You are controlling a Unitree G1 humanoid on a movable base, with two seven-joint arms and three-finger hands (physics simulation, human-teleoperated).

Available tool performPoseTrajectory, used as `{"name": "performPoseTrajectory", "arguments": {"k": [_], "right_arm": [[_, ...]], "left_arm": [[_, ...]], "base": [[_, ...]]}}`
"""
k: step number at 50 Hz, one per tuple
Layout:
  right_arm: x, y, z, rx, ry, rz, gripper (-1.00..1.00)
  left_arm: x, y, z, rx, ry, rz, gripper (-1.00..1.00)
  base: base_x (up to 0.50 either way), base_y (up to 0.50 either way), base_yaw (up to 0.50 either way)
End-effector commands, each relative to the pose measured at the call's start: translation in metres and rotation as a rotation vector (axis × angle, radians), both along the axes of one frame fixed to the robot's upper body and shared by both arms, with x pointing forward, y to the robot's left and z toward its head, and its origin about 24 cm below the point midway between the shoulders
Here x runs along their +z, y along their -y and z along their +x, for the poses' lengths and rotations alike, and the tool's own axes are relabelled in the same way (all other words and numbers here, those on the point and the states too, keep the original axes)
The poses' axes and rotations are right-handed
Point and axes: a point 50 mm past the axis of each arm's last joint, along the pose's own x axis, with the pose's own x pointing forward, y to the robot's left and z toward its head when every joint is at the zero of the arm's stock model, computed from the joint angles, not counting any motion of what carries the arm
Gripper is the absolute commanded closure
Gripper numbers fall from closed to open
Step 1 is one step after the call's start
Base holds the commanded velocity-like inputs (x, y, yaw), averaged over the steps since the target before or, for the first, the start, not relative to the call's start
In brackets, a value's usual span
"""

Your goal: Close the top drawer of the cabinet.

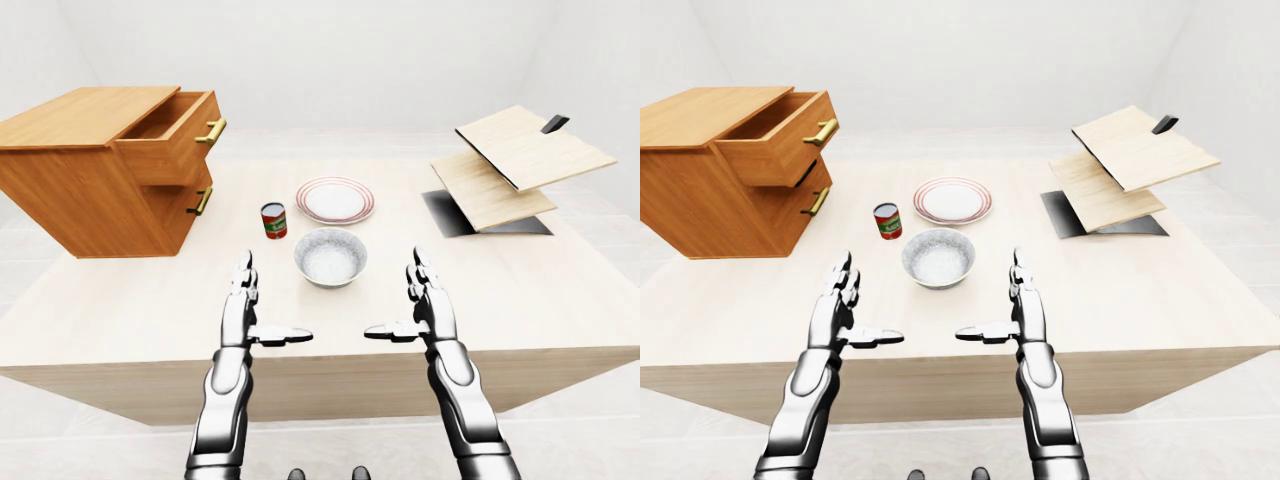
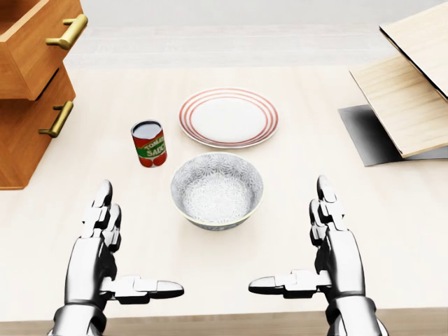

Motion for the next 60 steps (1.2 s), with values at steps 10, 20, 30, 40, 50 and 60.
{"name": "performPoseTrajectory", "arguments": {"k": [10, 20, 30, 40, 50, 60], "right_arm": [[0.004, -0.005, -0.001, 0.027, -0.009, 0.043, -1.00], [0.046, 0.001, -0.017, 0.015, 0.141, 0.009, -1.00], [0.108, 0.003, -0.033, 0.017, 0.415, -0.064, -1.00], [0.140, 0.015, -0.050, -0.028, 0.567, -0.087, -1.00], [0.163, 0.015, -0.056, -0.022, 0.683, -0.115, -1.00], [0.164, 0.017, -0.055, -0.030, 0.688, -0.129, -1.00]], "left_arm": [[0.014, -0.026, 0.004, 0.115, 0.028, -0.075, -1.00], [0.057, -0.035, -0.012, 0.125, 0.192, -0.111, -1.00], [0.101, -0.040, -0.016, 0.140, 0.383, -0.121, -1.00], [0.140, -0.036, -0.028, 0.134, 0.567, -0.131, -1.00], [0.158, -0.036, -0.033, 0.130, 0.654, -0.133, -1.00], [0.176, -0.036, -0.048, 0.135, 0.753, -0.130, -1.00]], "base": [[0.00, 0.00, 0.00], [0.00, 0.00, 0.00], [0.00, 0.00, 0.00], [0.00, 0.00, 0.00], [0.00, 0.00, 0.00], [0.00, 0.00, 0.00]]}}
